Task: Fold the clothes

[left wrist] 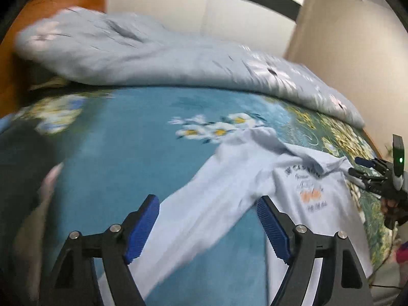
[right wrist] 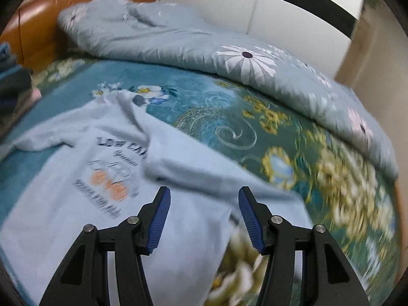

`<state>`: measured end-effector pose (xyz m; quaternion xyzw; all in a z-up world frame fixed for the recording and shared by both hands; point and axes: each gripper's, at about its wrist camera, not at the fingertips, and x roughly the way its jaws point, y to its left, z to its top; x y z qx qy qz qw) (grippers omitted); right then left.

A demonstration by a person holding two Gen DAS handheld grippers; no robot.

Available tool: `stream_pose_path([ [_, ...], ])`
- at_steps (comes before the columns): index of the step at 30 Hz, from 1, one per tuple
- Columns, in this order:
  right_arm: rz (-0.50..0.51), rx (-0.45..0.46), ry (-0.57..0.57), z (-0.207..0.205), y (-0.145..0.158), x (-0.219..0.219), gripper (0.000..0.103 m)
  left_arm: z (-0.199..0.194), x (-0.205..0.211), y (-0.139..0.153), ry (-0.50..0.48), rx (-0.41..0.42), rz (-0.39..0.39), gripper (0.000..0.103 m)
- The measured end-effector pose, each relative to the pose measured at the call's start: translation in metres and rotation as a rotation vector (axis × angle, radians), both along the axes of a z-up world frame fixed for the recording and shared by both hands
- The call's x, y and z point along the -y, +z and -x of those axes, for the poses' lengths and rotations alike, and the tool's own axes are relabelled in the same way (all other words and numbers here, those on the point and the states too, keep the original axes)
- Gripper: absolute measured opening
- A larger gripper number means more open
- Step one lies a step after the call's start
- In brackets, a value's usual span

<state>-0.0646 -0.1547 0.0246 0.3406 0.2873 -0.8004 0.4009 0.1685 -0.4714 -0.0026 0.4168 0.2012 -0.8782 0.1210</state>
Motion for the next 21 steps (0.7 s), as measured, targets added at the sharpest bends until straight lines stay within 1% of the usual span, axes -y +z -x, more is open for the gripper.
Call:
stream_pose_path([
  [1,-0.016,0.001,0.027,0.008,-0.003,0.005,0.057,0.024,0.007,-0.006,-0.028,0.015,-0.037,0.082],
  [2,-0.033,-0.005,0.047,0.013,-0.005,0.008,0.057,0.037,0.011,-0.009,-0.046,0.023,-0.055,0.082],
  [5,-0.128,-0.033,0.158,0.024,-0.018,0.021,0.057,0.088,0.016,-0.032,-0.109,0.065,-0.087,0.082],
  [8,-0.192,-0.052,0.242,0.028,-0.029,0.026,0.057,0.119,0.016,-0.049,-0.168,0.104,-0.109,0.082],
  [9,-0.203,-0.054,0.263,0.029,-0.033,0.027,0.057,0.128,0.013,-0.055,-0.202,0.120,-0.113,0.082],
  [10,-0.211,-0.039,0.280,0.031,-0.036,0.028,0.057,0.134,0.011,-0.058,-0.221,0.132,-0.111,0.082],
  [13,-0.239,-0.047,0.293,0.035,-0.044,0.033,0.057,0.148,0.006,-0.072,-0.256,0.163,-0.115,0.082],
  [15,-0.241,-0.023,0.280,0.038,-0.047,0.035,0.042,0.150,0.003,-0.076,-0.259,0.156,-0.109,0.080],
  [16,-0.237,-0.013,0.271,0.040,-0.046,0.036,0.029,0.151,0.002,-0.077,-0.257,0.148,-0.100,0.078],
  [17,-0.233,-0.002,0.263,0.041,-0.045,0.037,0.019,0.150,0.003,-0.078,-0.255,0.144,-0.093,0.065],
  [18,-0.228,0.009,0.255,0.042,-0.044,0.037,0.015,0.151,0.003,-0.078,-0.253,0.142,-0.093,0.044],
  [19,-0.210,0.022,0.254,0.043,-0.041,0.037,0.008,0.151,0.003,-0.079,-0.250,0.141,-0.094,0.034],
  [20,-0.190,0.033,0.251,0.045,-0.038,0.037,0.007,0.152,0.002,-0.080,-0.245,0.145,-0.086,0.022],
  [21,-0.159,0.031,0.235,0.049,-0.032,0.037,0.006,0.155,0.000,-0.080,-0.236,0.148,-0.069,0.019],
])
